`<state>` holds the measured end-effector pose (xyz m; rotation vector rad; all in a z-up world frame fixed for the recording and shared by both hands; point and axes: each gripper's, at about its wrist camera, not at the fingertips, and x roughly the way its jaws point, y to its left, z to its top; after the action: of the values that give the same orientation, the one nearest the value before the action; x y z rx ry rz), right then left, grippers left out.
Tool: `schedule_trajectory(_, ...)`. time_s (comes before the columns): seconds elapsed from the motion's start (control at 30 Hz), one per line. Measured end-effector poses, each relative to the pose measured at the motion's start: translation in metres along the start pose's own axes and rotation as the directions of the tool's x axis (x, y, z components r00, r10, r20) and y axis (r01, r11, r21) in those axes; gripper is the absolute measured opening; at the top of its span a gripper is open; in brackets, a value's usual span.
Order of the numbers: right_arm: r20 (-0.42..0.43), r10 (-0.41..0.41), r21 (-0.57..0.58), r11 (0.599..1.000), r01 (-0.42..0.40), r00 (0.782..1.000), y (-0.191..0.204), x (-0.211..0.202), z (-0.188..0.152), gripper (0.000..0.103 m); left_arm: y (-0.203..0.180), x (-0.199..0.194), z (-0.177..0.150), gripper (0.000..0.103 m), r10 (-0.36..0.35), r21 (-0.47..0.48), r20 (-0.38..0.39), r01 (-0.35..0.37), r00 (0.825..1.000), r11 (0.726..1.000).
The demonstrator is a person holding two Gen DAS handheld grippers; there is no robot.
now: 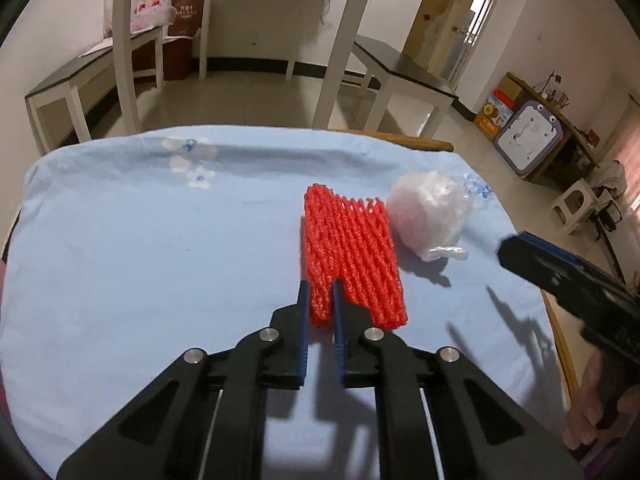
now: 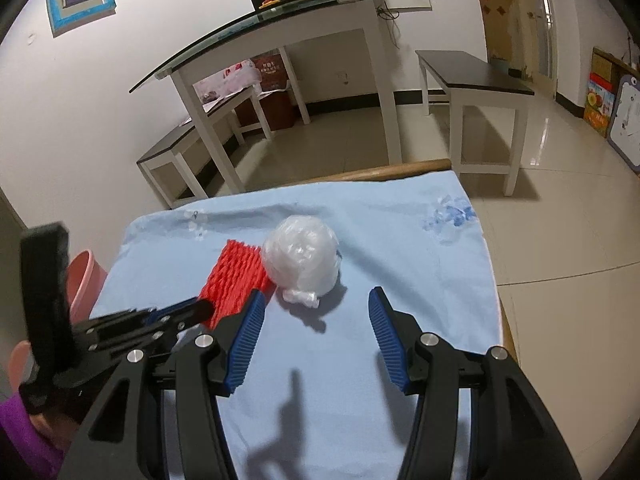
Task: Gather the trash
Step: 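Grasp red foam mesh sleeve with left tool while right tool grasps white plastic bag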
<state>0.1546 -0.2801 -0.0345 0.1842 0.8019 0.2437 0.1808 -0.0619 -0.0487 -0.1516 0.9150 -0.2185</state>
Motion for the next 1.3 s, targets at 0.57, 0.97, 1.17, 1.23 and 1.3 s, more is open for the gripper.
schedule_trajectory(0.57, -0.080, 0.020, 0.048, 0.999, -0.016, 0.997, 0.015, 0.060, 0.019, 0.027, 0.030, -0.044, -0.006, 0.009, -0.003, -0.091, 0.057, 0.008, 0.998, 0.996)
schedule_trajectory(0.97, 0.014, 0.068, -0.005, 0.998, -0.068, 0.998, 0.053, 0.001, 0.002, 0.010, 0.050, -0.082, -0.022, 0.009, 0.051, -0.138, 0.099, -0.037, 0.994, 0.990)
schedule_trajectory(1.17, 0.012, 0.126, -0.046, 0.991, -0.126, 0.992, 0.084, -0.020, -0.016, 0.010, 0.061, -0.106, -0.037, 0.009, 0.101, -0.139, 0.131, -0.083, 0.986, 0.987)
schedule_trajectory(1.23, 0.010, 0.140, -0.063, 0.988, -0.140, 0.990, 0.097, -0.022, -0.019, 0.010, 0.068, -0.116, -0.043, 0.009, 0.122, -0.144, 0.140, -0.102, 0.983, 0.984)
schedule_trajectory(1.3, 0.001, 0.159, -0.085, 0.984, -0.158, 0.987, 0.111, -0.023, -0.021, 0.010, 0.076, -0.125, -0.049, 0.009, 0.139, -0.155, 0.147, -0.116, 0.979, 0.981)
